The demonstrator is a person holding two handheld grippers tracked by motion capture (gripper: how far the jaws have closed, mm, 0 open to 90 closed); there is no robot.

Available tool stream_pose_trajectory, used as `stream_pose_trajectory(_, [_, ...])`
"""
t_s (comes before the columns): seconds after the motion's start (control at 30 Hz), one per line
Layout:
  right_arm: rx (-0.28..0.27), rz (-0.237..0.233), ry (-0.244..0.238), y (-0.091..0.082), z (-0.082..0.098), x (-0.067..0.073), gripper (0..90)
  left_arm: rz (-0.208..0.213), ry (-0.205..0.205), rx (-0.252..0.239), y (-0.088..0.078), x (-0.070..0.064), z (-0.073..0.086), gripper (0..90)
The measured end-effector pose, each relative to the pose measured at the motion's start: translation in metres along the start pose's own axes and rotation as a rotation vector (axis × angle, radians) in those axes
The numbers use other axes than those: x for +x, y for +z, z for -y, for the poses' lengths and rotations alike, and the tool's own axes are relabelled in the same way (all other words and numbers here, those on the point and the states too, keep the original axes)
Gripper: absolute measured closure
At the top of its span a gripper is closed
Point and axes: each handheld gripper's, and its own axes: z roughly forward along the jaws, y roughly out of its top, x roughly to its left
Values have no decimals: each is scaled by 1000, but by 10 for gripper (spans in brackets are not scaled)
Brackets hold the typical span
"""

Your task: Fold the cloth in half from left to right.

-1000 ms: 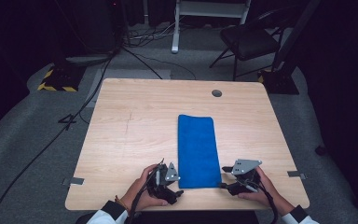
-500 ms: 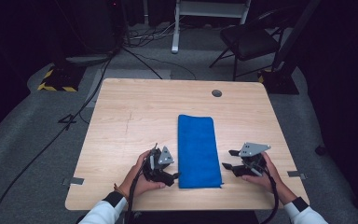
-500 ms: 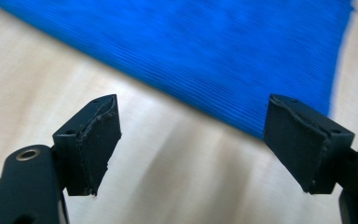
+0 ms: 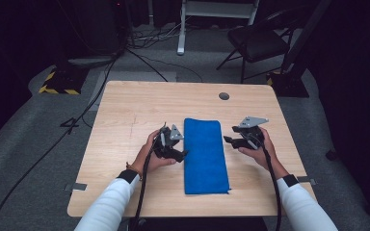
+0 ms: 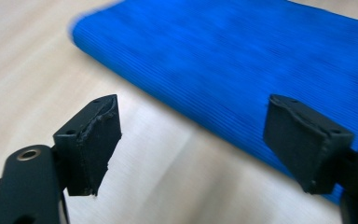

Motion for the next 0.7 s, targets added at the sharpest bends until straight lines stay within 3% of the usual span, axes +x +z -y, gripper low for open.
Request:
stream_pose_trajectory(0.1, [19,21,4,13,-10,-5,412,-23,3,-3,10,9,-11,201])
stream_pose_trajectory(0.23, [36,32,12,31,-22,-9,413,-38,-32,6,28,22,-20,202])
stream_pose_trajectory(0.53, [69,32,54,58,-35,-14,413,-59,-188,23,59,55,-27,203])
stream_pose_trajectory(0.7, [80,44,89,68,-38,-19,421,-95,-241,25,66,68,-28,210])
